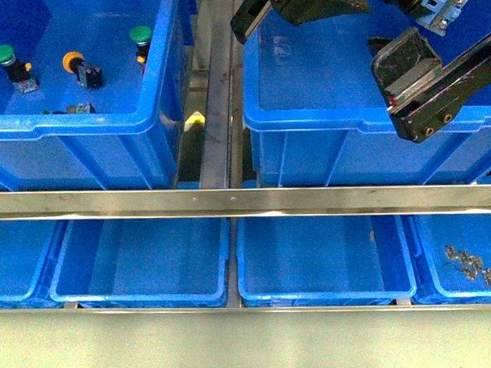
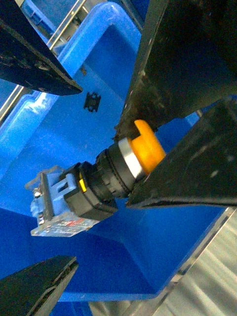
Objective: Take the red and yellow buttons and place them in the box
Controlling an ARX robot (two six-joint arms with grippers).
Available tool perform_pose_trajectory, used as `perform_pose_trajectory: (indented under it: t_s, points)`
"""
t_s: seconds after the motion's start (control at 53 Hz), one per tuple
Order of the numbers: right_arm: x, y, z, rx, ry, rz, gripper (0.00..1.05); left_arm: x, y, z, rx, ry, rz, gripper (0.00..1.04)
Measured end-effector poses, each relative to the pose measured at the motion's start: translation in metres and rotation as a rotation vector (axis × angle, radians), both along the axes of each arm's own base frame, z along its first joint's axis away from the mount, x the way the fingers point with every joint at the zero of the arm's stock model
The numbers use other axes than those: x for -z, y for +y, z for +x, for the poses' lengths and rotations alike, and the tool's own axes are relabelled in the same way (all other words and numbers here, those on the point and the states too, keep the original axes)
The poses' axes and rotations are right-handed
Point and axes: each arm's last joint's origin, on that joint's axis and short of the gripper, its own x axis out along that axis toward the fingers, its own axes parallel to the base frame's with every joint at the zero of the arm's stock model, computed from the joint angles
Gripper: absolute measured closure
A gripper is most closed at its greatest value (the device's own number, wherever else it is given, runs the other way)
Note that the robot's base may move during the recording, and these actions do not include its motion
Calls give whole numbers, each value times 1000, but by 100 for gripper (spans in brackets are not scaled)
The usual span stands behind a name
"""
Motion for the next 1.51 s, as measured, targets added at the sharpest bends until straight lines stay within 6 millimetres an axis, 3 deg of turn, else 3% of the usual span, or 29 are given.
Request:
perform_pose_trajectory:
  t_s: [0.641,0.83,0.999,1.32,1.509]
  points:
    - [9,-3,16,10,-49,-78,8,0,-3,-2,9,1,0,71]
    - [11,-6,17,20,-37,-83,32,0,-3,-2,13,2,-2,71]
    - [11,-8,18,37,-39,-92,62,0,-3,-2,13,-1,0,71]
    - [11,-7,18,34,-42,-137,70,-1,-3,-1,10,-16,-5,71]
    - [13,-7,17,26,-28,-108,77,-8,2,-2,-5,-93,-16,44]
